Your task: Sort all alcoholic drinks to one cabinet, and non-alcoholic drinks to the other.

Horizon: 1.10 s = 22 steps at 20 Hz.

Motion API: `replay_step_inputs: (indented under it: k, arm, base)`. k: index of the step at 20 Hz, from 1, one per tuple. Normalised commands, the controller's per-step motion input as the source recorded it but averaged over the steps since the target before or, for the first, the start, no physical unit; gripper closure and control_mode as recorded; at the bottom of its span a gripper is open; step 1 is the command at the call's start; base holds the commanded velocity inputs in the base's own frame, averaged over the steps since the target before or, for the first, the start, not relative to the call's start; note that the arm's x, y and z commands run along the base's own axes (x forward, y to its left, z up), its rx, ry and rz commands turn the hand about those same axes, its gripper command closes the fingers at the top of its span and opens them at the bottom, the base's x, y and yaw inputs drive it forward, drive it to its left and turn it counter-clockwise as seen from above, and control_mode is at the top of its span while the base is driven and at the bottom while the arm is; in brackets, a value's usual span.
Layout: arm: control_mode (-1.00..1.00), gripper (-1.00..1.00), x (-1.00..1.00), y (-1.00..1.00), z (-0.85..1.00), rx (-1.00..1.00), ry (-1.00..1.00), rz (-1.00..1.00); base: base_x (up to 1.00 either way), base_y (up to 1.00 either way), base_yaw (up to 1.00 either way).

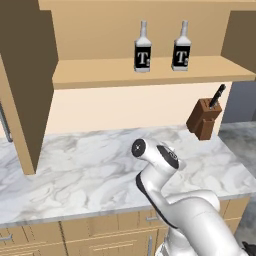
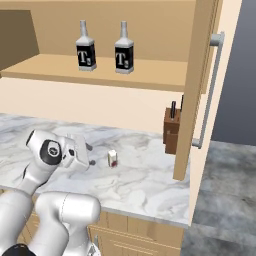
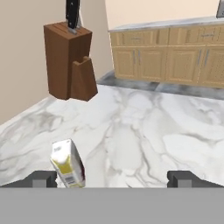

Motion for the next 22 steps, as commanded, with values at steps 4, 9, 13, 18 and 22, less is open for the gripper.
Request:
replay_step_inputs:
  k: [4, 9, 13, 18, 22]
  arm:
    - [-1.0, -1.0, 0.18, -0.02, -0.13, 0.0, 0.0, 0.02]
    - [-1.0, -1.0, 0.2, 0.0, -0.11, 0.0, 0.0, 0.01]
    - [-1.0, -1.0, 0.16, 0.0, -0.11, 0.0, 0.0, 0.01]
    - [-1.0, -1.0, 0.14, 0.0, -0.13, 0.0, 0.0, 0.02]
    - [-1.0, -1.0, 0.18, 0.0, -0.14, 0.0, 0.0, 0.01]
  base:
    - [0.0, 0.0, 0.0]
    - [0.0, 0.0, 0.0]
    - [0.0, 0.0, 0.0]
    - [0.0, 0.0, 0.0]
    - [0.0, 0.0, 0.0]
